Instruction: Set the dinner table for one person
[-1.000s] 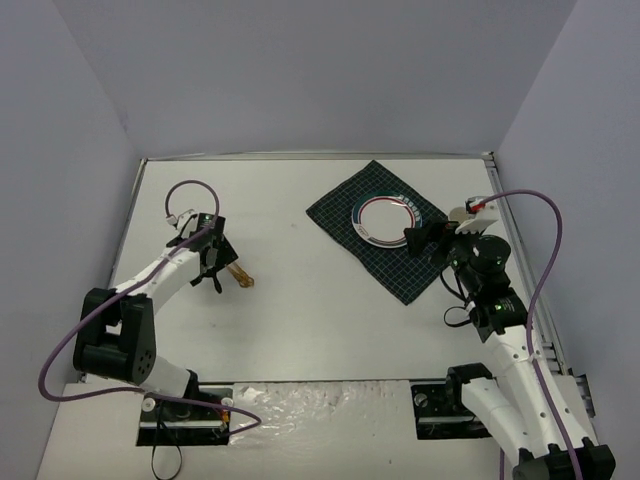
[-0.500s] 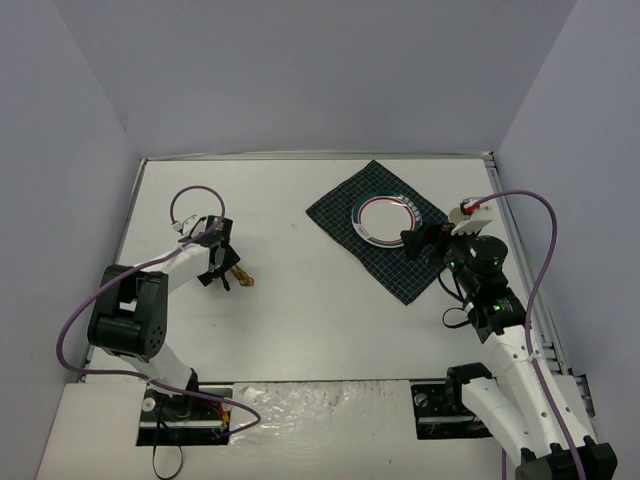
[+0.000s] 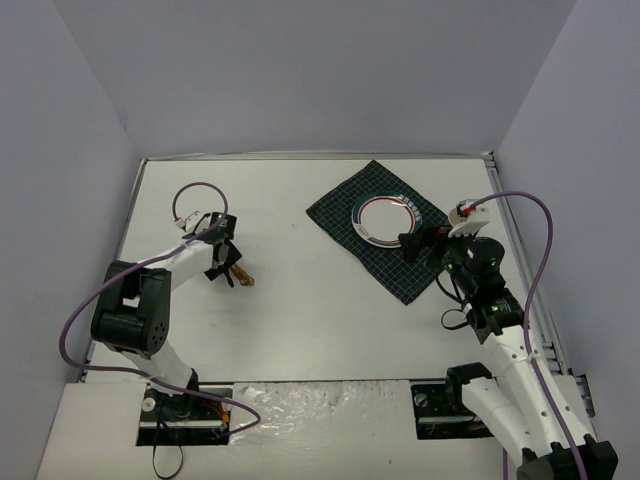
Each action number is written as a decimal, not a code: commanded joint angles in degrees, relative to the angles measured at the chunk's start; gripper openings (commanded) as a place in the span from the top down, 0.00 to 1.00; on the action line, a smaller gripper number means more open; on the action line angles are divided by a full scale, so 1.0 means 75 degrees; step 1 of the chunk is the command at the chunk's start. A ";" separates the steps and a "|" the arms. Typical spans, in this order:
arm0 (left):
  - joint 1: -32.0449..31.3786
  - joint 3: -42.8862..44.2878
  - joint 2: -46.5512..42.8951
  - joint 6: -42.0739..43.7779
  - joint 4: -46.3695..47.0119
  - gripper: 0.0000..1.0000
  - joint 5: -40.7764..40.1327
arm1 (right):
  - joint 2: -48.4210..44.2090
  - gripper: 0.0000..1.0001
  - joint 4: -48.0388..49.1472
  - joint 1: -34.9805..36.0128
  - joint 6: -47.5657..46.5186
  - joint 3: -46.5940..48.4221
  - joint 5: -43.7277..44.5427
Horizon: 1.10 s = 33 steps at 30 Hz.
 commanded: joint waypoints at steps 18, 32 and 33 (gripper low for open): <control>-0.0150 -0.0144 -0.0109 -0.0491 -0.0341 0.71 0.0106 | -0.0144 0.00 0.0595 0.0132 -0.0132 0.0002 0.0156; -0.0156 -0.0521 -0.0304 -0.0126 -0.0365 0.81 0.0457 | -0.0168 0.00 0.0531 0.0179 -0.0121 0.0037 0.0145; -0.0156 -0.0564 -0.0326 -0.0093 -0.0389 0.81 0.0482 | -0.0178 0.00 0.0521 0.0169 -0.0130 0.0047 0.0145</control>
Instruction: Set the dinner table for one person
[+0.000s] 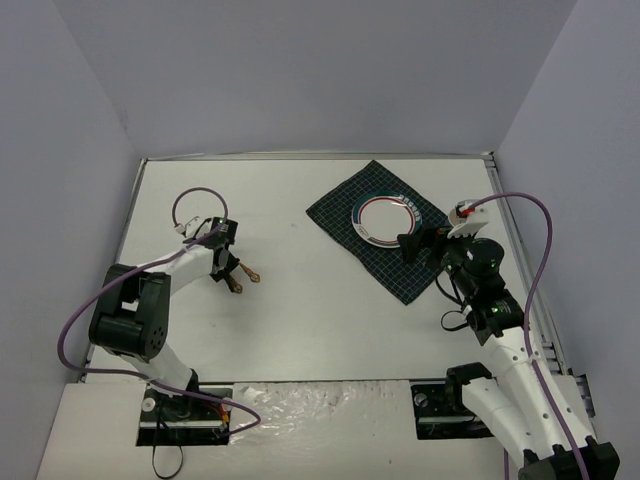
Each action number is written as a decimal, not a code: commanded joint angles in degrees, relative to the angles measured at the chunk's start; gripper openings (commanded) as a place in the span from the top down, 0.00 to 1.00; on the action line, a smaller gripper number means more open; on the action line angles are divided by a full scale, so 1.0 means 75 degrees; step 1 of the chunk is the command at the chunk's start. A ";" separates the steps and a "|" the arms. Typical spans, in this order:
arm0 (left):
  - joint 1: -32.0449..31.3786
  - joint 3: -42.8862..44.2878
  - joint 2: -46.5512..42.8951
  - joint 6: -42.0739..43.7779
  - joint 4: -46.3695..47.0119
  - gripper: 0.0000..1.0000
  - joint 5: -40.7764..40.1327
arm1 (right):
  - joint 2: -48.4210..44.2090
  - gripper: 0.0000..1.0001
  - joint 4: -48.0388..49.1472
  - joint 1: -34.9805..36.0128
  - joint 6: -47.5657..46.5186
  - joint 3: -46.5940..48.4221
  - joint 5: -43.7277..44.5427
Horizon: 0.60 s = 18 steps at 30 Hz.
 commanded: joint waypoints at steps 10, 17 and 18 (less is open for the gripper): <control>-0.0029 -0.0521 -0.0362 0.0543 -0.0687 0.82 0.0494 | -0.0155 0.00 0.0502 0.0054 -0.0094 0.0029 0.0069; 0.0044 -0.0412 -0.0066 0.0768 -0.0708 0.82 0.0599 | -0.0183 0.00 0.0462 0.0054 -0.0106 0.0040 0.0060; 0.0074 -0.0399 -0.0034 0.0814 -0.0706 0.82 0.0612 | -0.0183 0.00 0.0460 0.0058 -0.0106 0.0036 0.0057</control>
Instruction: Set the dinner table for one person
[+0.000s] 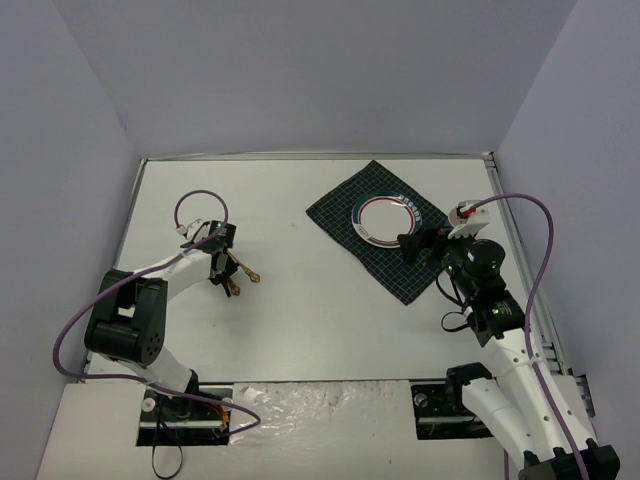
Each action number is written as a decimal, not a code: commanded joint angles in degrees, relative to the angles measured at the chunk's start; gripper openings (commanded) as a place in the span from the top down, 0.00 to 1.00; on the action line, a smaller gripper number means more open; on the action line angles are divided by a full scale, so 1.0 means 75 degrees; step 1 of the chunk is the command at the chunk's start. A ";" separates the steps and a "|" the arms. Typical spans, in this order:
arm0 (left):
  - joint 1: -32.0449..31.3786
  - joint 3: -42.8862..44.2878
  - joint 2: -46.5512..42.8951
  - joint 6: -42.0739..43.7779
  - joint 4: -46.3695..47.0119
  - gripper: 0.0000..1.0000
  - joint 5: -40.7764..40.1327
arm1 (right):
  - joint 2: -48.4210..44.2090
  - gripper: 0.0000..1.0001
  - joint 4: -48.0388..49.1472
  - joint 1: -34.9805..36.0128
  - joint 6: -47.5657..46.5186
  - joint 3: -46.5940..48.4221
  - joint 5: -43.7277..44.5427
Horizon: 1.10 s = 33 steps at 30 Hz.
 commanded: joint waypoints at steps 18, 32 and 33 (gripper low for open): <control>0.0250 0.0956 0.1208 0.0905 -0.1707 0.83 0.0721 | -0.0205 0.00 0.0395 0.0048 -0.0140 0.0069 0.0066; 0.0250 0.0893 0.0949 0.0948 -0.2023 1.00 0.0539 | -0.0318 0.00 0.0375 0.0118 -0.0175 0.0055 0.0171; 0.0250 0.0866 0.0882 0.0958 -0.2104 1.00 0.0515 | -0.0310 0.00 0.0381 0.0118 -0.0175 0.0063 0.0171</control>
